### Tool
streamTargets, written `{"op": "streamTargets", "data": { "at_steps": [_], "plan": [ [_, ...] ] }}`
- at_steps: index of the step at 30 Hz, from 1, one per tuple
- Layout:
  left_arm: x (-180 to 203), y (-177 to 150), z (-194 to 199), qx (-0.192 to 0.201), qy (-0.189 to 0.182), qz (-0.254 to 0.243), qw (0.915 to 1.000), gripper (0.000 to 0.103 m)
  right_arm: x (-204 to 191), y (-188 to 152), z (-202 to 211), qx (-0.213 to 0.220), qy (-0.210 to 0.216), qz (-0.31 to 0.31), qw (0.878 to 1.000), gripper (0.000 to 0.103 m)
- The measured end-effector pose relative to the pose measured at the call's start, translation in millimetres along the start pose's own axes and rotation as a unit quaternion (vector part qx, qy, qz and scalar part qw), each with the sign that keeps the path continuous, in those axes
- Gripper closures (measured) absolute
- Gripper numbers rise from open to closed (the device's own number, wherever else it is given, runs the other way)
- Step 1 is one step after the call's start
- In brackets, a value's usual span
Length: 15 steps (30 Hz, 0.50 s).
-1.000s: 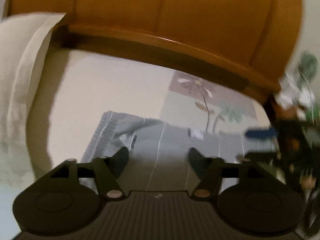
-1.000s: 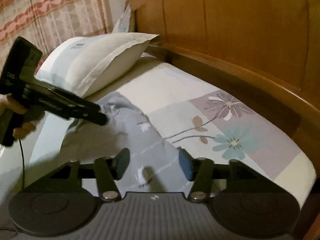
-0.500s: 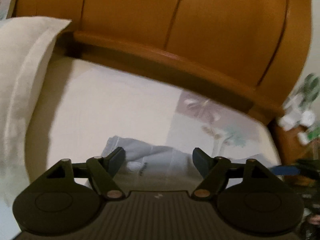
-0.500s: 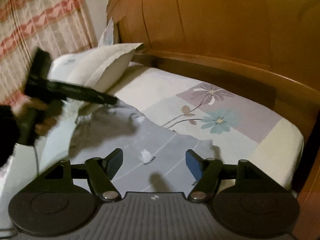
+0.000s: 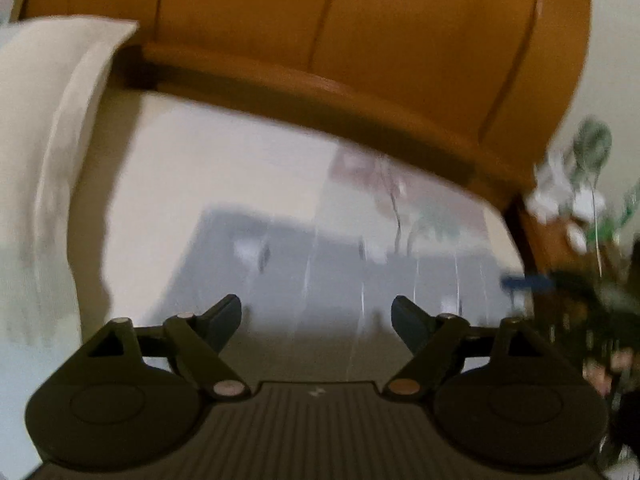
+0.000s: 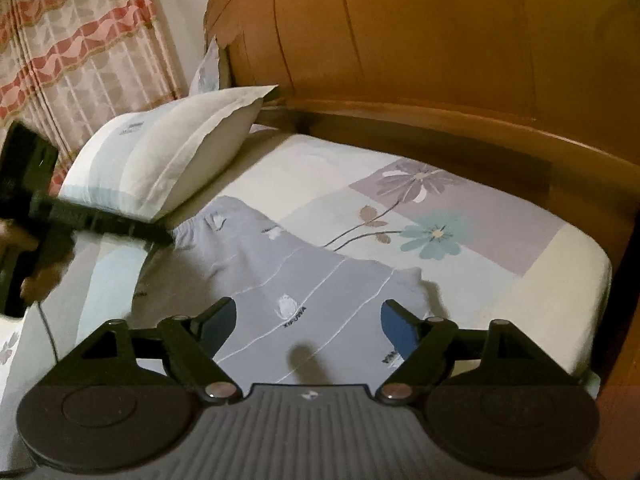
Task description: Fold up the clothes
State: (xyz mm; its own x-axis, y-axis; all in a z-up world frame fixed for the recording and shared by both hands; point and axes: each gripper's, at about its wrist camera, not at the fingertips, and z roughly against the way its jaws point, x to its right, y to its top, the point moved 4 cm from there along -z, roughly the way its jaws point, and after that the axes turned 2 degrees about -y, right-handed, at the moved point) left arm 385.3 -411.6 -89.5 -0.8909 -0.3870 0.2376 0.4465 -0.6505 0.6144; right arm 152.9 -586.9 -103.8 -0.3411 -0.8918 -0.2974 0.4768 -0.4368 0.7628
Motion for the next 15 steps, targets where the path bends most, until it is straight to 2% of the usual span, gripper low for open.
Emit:
{"op": "streamTargets", "data": {
  "at_steps": [2, 4, 8, 11, 13, 15],
  "plan": [
    [-3, -21, 0, -0.022, 0.025, -0.005, 0.9994, 0.021, 1, -4, -6, -0.01, -0.009, 0.005, 1.0, 0.02],
    [-9, -35, 1, -0.03, 0.033, 0.004, 0.999, 0.021, 2, -7, -7, -0.018, -0.022, 0.015, 0.999, 0.02],
    [-4, -30, 19, 0.008, 0.025, -0.002, 0.9996, 0.021, -2, -3, 0, -0.006, -0.031, 0.036, 0.999, 0.016],
    [-3, -21, 12, 0.022, 0.025, -0.008, 0.9994, 0.016, -8, 2, -4, 0.009, -0.033, 0.056, 0.998, 0.012],
    [-9, -21, -1, 0.004, 0.043, 0.0, 0.9991, 0.016, -8, 3, -12, 0.003, -0.033, 0.06, 0.998, 0.01],
    [-13, -27, -11, -0.022, 0.076, 0.007, 0.9968, 0.016, -3, -1, -20, -0.018, -0.053, 0.056, 0.997, 0.01]
  ]
}}
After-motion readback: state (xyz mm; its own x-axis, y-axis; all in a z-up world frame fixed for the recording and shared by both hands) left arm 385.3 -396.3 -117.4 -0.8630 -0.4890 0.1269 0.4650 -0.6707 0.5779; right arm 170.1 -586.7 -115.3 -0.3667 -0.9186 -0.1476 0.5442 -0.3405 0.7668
